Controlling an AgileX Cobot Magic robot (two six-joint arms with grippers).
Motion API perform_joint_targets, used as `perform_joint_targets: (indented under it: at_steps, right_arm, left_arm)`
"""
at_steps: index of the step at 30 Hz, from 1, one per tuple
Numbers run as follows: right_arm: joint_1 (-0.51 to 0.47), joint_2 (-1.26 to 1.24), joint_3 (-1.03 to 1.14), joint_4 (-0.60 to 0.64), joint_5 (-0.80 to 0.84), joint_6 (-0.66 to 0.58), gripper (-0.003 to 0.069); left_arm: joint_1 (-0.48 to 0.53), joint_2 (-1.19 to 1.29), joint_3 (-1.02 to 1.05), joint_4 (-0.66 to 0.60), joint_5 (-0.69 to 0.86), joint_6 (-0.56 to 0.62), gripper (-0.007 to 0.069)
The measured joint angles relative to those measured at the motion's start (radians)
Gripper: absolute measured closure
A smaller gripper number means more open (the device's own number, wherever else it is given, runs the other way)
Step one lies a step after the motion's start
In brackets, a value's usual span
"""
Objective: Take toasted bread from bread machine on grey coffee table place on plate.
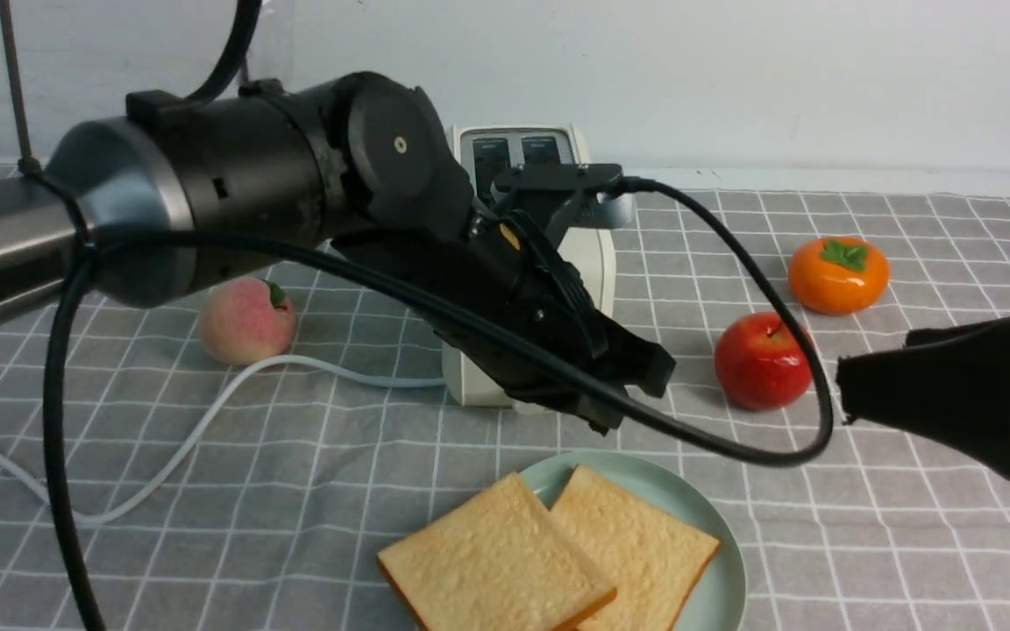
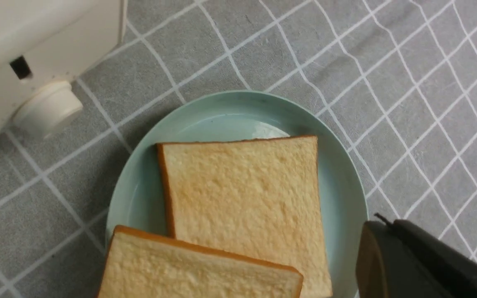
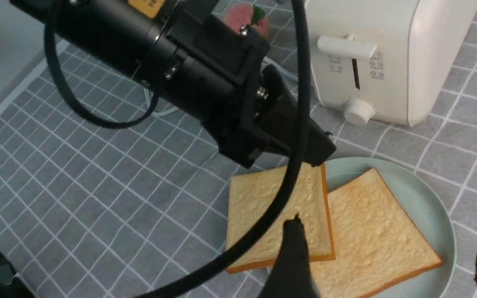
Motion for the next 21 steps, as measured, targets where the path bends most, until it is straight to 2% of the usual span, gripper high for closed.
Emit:
perform_joint_targets:
  at_steps: [3,6,10,11,12,13,15,17,20,21]
  right_arm:
    - [0.000,0.000,0.000,-0.015,0.009,0.000,0.0111]
    - [0.000,0.000,0.000,-0.035,0.004,0.000,0.0111]
    - [0.000,0.000,0.000,-0.040,-0.027,0.000,0.0112]
    - [0.000,0.000,0.000,-0.043,-0.047,0.000,0.0119]
    - [0.000,0.000,0.000,-0.043,-0.052,0.000,0.0123]
    - [0.000,0.000,0.000,-0.048,-0.064,0.000,0.0138]
    - [0.000,0.000,0.000,-0.057,-0.079,0.000,0.0186]
    - [0.000,0.000,0.000,-0.067,-0.086,0.000,0.0267]
    - [0.000,0.000,0.000,-0.078,-0.101,0.000,0.0434]
    - [0.000,0.000,0.000,-0.078,-0.103,0.002,0.0447]
  left_arm:
    - [0.000,-0.018,-0.003,0.035,-0.006,0.001,0.0638]
    - [0.000,-0.077,-0.007,0.136,-0.004,-0.040,0.0638]
    - [0.000,-0.189,-0.008,0.354,0.014,-0.224,0.0633]
    - [0.000,-0.228,-0.008,0.449,0.034,-0.312,0.0626]
    - [0.000,-0.234,-0.008,0.462,0.038,-0.337,0.0624]
    - [0.000,-0.270,-0.008,0.558,0.075,-0.408,0.0617]
    - [0.000,-0.317,-0.008,0.682,0.157,-0.515,0.0607]
    - [0.000,-0.354,-0.008,0.771,0.253,-0.588,0.0605]
    - [0.000,-0.415,0.011,0.865,0.382,-0.641,0.0603]
    - [0.000,-0.425,0.018,0.872,0.391,-0.644,0.0603]
